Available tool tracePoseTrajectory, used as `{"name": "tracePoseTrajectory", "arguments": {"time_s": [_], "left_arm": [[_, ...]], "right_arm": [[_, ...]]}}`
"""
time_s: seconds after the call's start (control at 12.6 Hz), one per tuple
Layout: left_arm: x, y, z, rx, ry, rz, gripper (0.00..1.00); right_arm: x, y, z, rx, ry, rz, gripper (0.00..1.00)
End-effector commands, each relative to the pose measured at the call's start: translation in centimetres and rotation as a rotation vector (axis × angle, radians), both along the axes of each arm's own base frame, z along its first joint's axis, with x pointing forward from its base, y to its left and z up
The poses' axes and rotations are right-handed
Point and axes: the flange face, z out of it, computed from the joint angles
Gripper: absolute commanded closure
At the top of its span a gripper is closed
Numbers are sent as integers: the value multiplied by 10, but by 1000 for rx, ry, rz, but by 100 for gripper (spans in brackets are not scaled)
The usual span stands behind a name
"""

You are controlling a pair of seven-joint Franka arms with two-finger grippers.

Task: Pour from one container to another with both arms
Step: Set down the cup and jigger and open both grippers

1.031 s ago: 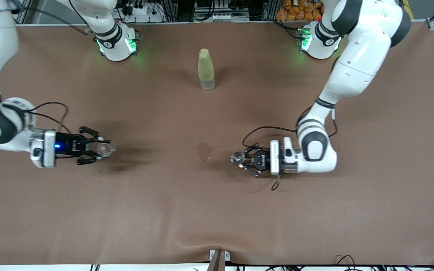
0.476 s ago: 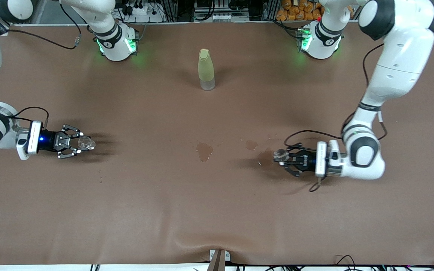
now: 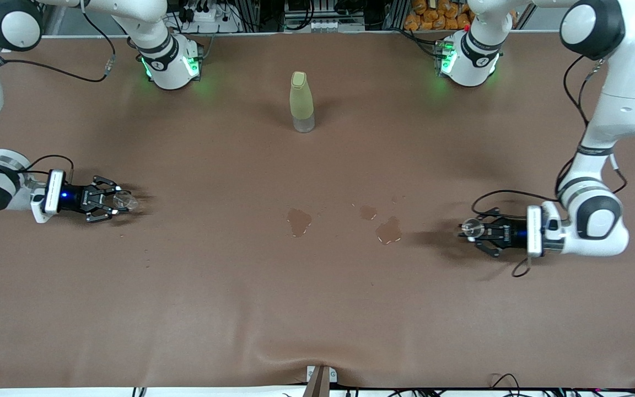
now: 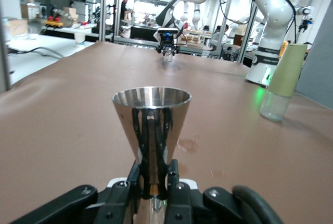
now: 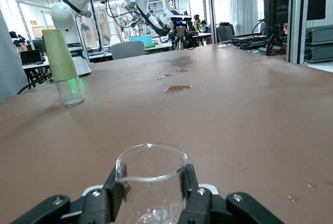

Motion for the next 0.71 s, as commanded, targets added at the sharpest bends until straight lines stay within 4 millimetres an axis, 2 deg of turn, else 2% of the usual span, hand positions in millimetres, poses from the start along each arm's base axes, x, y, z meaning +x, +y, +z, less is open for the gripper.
{"name": "tracePoseTrajectory", "arguments": {"time_s": [0.0, 0.16, 0.24, 0.32, 0.63], "left_arm": [[-16, 38, 0, -4, 11, 23, 100], [-26, 56, -19, -24, -6, 46, 100], [-29, 59, -26, -31, -7, 49, 100], [-32, 59, -31, -36, -5, 50, 100], [-41, 73, -50, -41, 9, 63, 100]], "right_arm": [[10, -9, -7, 7, -20, 21, 67], [3, -12, -19, 18, -9, 15, 67], [2, -16, -22, 15, -7, 13, 63], [3, -19, -22, 10, -11, 14, 59], [-2, -36, -20, 10, -15, -13, 58]]}}
